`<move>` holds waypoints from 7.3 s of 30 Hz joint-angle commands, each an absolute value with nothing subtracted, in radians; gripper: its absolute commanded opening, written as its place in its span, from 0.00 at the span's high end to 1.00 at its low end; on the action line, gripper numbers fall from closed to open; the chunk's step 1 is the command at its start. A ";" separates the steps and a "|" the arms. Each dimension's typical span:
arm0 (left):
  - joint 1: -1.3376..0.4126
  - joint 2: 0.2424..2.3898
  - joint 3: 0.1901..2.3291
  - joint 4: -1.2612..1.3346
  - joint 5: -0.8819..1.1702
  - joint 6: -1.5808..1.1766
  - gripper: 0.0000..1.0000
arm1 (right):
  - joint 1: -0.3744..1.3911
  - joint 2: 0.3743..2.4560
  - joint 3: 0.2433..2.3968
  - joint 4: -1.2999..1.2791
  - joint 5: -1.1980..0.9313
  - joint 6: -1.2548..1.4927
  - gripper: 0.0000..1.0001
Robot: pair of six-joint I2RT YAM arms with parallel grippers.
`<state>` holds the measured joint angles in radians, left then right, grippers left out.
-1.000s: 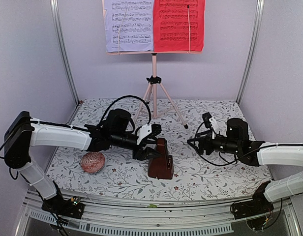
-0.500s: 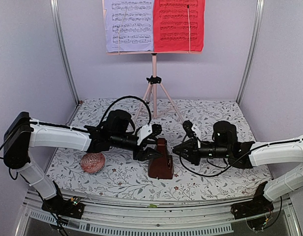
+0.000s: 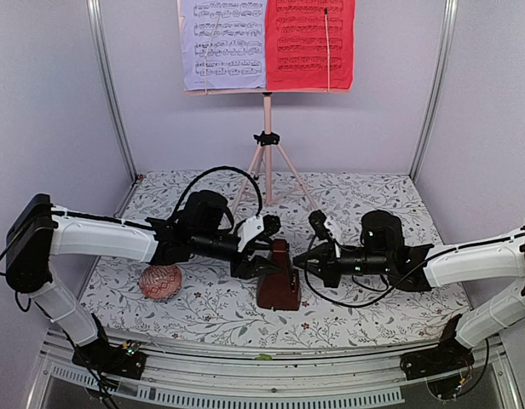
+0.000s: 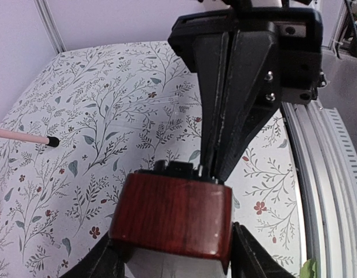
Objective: Set up the instrument practice props
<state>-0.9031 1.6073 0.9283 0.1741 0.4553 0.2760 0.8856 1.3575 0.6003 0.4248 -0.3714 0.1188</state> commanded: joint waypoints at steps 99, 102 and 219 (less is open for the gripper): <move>-0.941 1.578 0.917 0.103 0.474 0.298 0.96 | 0.611 1.735 0.980 0.358 -0.401 0.166 0.65; -0.942 1.576 0.915 0.114 0.460 0.295 0.77 | 0.608 1.701 0.984 0.339 -0.372 0.169 0.46; -0.782 1.136 0.586 0.537 0.203 -0.213 0.04 | 0.269 1.318 0.724 0.295 -0.032 0.293 0.01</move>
<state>-0.8253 1.1938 0.6132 0.4339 0.3275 -0.0338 0.2798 1.3689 0.7628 0.3367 -0.2134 0.3088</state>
